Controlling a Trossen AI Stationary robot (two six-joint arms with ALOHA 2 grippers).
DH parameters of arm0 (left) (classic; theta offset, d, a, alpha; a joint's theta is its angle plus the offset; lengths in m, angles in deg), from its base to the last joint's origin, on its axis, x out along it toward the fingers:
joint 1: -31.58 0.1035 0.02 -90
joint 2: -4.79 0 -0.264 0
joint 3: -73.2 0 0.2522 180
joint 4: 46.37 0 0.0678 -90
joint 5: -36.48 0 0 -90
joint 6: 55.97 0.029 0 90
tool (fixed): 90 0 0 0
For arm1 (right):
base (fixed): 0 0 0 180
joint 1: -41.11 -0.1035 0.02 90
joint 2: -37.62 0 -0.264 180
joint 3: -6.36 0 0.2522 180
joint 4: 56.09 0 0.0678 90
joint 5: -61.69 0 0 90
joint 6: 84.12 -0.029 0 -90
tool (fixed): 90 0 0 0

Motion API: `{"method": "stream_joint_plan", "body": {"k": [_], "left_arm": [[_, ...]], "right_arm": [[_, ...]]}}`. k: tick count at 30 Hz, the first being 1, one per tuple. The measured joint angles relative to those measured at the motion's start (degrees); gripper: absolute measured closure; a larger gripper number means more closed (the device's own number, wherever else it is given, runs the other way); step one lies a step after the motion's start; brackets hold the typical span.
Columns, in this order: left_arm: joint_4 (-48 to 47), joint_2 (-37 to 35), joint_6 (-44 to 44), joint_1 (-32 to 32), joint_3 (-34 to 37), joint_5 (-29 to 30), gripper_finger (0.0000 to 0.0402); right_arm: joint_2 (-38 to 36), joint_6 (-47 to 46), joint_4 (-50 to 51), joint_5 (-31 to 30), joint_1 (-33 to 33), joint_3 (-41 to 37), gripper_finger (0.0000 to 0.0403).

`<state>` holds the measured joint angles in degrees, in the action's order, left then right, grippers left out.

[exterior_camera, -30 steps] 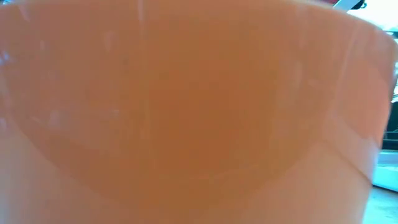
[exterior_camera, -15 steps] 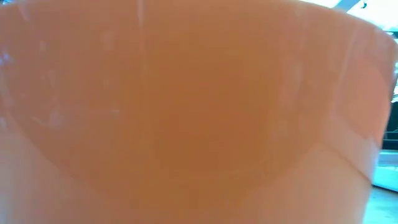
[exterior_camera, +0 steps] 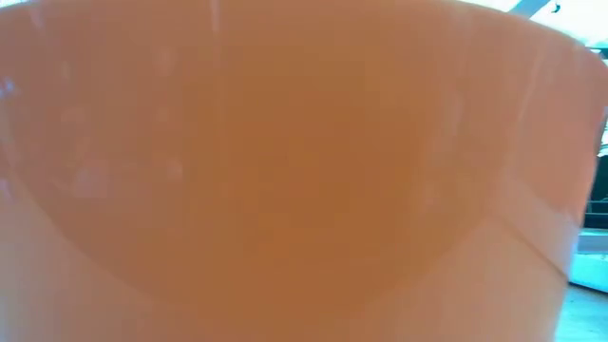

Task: Pick & Place Mini bowls
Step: Stack the top red bowl on top of the red bowl on the shelf

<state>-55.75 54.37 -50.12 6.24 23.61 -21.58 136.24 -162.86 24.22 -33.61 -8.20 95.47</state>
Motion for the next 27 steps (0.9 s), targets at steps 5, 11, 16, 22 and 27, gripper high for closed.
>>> {"method": "stream_joint_plan", "body": {"k": [5,11,16,22,27], "left_arm": [[-0.7,-1.7,2.9,0.0,-4.7,0.0,0.0337],[-4.2,-3.4,5.6,0.0,-10.3,0.0,0.0337],[-10.8,-4.3,5.7,0.0,-14.1,0.0,0.0337],[-13.5,-4.5,3.3,0.0,-15.4,-0.9,0.0337],[-13.5,-4.5,0.8,0.0,-15.5,-1.4,0.0337]], "right_arm": [[3.5,2.9,-0.6,2.3,-0.2,0.0,0.0394],[3.5,-0.4,-4.4,1.8,-0.1,0.0,0.0394],[3.2,-5.5,-8.0,-1.6,0.0,0.0,0.0394],[4.0,-2.7,-8.7,-1.7,-0.5,0.0,0.0394],[4.0,-0.6,-8.7,-1.8,-0.3,0.0,0.0394]]}}
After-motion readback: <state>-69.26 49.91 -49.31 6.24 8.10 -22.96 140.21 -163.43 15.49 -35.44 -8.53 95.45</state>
